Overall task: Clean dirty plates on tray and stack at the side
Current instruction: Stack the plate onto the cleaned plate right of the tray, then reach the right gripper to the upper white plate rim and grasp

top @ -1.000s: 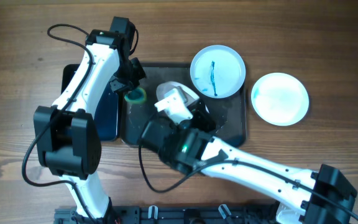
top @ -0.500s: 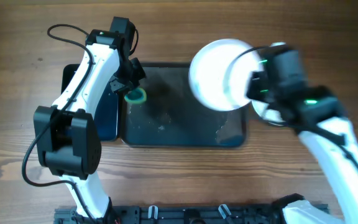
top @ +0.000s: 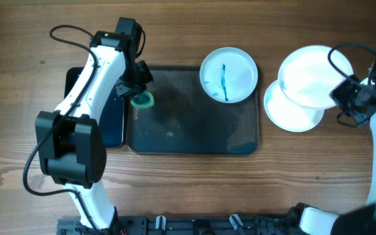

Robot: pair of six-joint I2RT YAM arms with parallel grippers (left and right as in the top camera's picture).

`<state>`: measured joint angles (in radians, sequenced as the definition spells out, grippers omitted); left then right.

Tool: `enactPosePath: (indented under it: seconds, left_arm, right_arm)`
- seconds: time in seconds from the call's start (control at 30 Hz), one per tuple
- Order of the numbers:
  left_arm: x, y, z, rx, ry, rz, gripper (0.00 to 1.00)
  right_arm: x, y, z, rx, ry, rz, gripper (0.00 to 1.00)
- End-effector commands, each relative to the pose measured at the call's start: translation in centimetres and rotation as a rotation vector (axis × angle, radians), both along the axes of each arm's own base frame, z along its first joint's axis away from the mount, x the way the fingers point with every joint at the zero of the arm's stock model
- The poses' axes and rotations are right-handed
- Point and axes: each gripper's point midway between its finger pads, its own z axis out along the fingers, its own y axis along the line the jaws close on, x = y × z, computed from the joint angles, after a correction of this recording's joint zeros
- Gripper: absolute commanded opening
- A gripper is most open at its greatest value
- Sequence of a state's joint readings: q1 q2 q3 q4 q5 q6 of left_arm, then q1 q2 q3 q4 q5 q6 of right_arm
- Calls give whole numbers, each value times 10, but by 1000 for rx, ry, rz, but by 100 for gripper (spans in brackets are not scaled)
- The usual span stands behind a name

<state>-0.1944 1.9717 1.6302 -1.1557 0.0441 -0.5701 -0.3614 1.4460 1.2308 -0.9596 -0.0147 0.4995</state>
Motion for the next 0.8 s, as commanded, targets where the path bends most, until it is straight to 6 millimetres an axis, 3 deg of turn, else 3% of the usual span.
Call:
enactPosePath:
  seconds: [0.0, 0.17, 0.33, 0.43, 0.57, 0.77]
  left_arm:
    - [5, -3, 15, -19, -46, -13, 4]
    - [7, -3, 16, -20, -51, -13, 4]
    - [8, -3, 16, -22, -58, -13, 4]
    - [8, -4, 16, -22, -58, -13, 4]
    - [8, -3, 16, -22, -58, -13, 4]
    - [9, -4, 16, -22, -61, -14, 4]
  right_arm:
    - [1, -2, -38, 33, 106, 22, 4]
    - [0, -4, -74, 58, 212, 40, 4]
    - [-6, -3, -93, 69, 287, 70, 4]
    - [-8, -3, -94, 62, 299, 97, 6]
    - [-4, 7, -93, 104, 277, 138, 22]
    - [7, 25, -74, 107, 245, 226, 26]
